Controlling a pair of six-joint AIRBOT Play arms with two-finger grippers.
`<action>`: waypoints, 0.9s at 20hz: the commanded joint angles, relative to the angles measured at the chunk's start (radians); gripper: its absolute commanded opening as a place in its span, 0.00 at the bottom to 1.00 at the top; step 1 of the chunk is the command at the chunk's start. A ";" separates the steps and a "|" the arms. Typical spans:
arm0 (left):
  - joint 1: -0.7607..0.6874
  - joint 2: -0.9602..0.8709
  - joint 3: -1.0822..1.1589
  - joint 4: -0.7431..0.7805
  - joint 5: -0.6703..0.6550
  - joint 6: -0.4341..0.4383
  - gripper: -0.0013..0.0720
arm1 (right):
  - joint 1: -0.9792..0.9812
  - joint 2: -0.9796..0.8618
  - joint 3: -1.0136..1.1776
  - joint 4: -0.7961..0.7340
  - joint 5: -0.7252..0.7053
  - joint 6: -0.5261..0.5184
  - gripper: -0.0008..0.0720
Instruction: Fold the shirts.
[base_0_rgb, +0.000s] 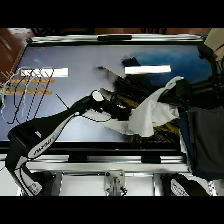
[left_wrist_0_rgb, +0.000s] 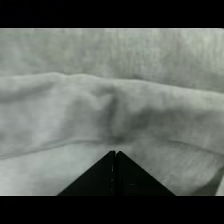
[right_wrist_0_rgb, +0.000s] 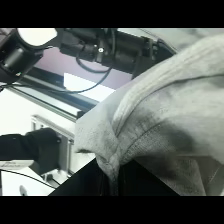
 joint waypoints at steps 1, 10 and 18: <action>0.125 0.066 0.008 0.212 -0.136 -0.019 0.07 | 0.116 -0.052 0.001 0.035 -0.142 -0.014 0.10; 0.674 0.423 0.008 0.680 -0.382 -0.134 0.07 | 0.513 -0.466 0.001 0.259 -0.642 -0.191 0.10; 0.672 0.497 -0.005 0.680 -0.355 -0.132 0.07 | 0.539 -0.621 0.001 0.471 -0.670 -0.330 0.94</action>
